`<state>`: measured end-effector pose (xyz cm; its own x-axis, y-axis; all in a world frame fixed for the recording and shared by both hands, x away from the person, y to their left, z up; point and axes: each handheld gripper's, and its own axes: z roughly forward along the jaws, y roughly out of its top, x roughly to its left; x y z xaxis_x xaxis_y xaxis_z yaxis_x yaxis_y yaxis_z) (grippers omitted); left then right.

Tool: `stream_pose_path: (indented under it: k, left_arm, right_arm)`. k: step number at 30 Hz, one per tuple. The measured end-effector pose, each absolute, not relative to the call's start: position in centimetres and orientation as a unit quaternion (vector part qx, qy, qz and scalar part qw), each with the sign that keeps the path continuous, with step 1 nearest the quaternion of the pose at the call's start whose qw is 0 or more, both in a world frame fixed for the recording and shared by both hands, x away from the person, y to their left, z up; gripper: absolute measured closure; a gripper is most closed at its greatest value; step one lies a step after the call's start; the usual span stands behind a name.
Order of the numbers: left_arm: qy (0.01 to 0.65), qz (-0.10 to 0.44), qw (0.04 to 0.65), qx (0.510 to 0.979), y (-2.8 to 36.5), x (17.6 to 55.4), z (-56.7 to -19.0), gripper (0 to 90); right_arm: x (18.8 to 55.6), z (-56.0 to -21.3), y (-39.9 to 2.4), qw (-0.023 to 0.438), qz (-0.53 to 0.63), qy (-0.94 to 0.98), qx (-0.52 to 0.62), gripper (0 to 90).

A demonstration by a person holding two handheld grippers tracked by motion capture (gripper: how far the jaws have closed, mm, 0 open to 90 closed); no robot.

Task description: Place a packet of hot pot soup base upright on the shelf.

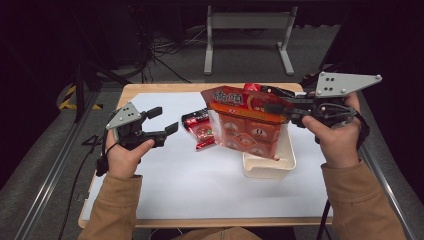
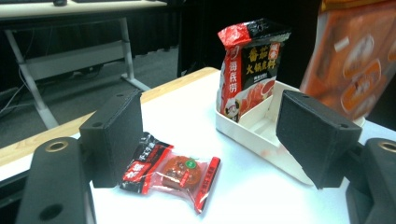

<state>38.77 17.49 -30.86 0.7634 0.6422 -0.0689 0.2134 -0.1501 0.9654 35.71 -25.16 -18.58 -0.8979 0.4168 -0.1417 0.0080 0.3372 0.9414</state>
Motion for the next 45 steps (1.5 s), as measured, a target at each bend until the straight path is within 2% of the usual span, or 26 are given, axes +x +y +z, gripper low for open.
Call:
stream_pose_path:
  k: [20, 31, 45]
  left_arm:
    - [0.316, 0.178, 0.564, 0.742, 17.7, 40.5, -32.8, 20.7]
    - [0.317, 0.175, 0.564, 0.742, 17.8, 40.7, -33.1, 20.5]
    - [0.318, 0.171, 0.561, 0.744, 17.7, 40.8, -33.3, 20.3]
  right_arm:
    - [36.6, -19.0, -28.5, 0.205, 0.559, 0.789, 0.153, 90.0]
    - [37.5, -20.2, -29.4, 0.244, 0.556, 0.764, 0.217, 90.0]
    - [38.8, -22.2, -30.4, 0.249, 0.571, 0.734, 0.269, 90.0]
